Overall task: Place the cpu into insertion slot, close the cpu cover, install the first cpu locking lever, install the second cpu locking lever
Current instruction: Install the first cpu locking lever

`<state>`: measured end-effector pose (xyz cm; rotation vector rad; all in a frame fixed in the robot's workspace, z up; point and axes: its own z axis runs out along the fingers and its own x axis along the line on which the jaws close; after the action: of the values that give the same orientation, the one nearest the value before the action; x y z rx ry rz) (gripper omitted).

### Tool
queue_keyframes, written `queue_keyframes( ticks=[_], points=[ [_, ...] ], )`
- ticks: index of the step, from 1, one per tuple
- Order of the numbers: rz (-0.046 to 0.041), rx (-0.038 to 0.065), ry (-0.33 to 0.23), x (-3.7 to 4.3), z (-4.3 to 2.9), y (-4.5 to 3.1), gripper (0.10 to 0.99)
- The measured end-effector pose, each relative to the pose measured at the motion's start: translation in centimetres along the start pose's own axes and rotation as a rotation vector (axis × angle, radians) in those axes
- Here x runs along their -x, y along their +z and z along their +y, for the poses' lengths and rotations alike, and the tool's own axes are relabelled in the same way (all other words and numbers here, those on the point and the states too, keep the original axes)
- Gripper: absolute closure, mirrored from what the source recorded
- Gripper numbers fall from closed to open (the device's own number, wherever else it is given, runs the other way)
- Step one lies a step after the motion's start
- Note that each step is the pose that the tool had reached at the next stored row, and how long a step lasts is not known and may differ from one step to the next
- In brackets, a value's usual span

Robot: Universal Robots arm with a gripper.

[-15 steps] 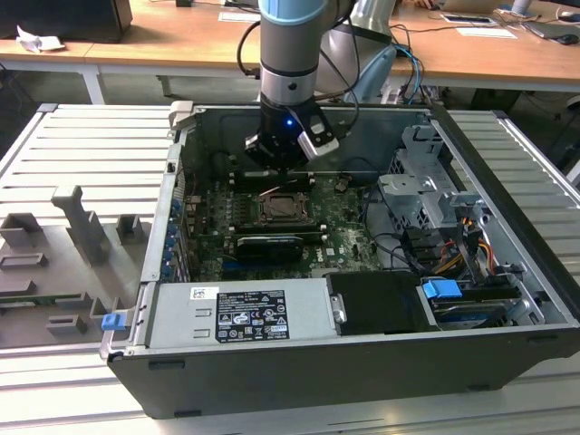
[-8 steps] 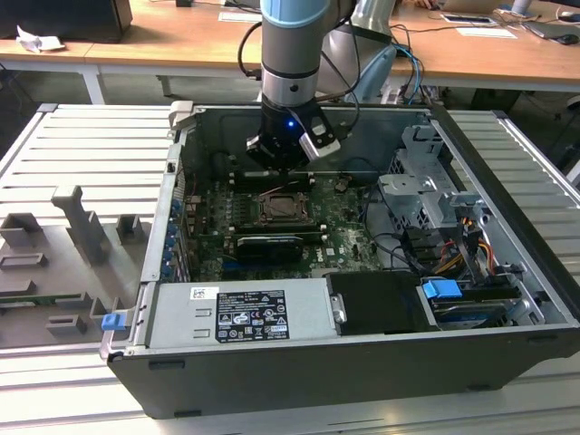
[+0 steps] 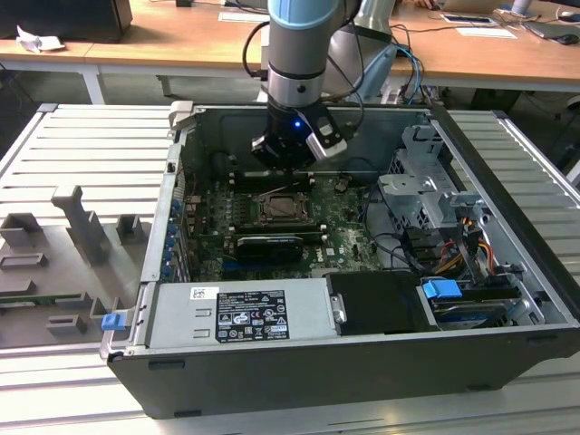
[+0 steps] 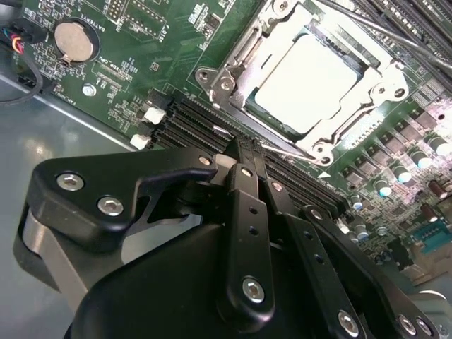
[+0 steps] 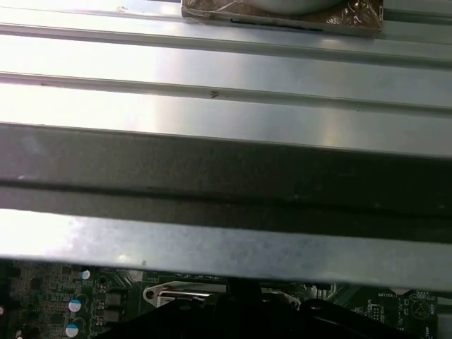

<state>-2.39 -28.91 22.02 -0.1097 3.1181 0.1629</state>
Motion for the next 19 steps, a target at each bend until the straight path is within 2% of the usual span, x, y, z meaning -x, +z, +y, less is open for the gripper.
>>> queue_keyframes(
  ticks=[7,9,19],
  points=[
    [0.0,0.0,0.0,0.41,-0.06,0.29,0.98],
    [-0.0004,0.003,0.0,0.42,-0.09,0.53,0.98],
    [-0.0002,0.003,0.0,0.47,-0.18,1.35,0.98]
  ],
)
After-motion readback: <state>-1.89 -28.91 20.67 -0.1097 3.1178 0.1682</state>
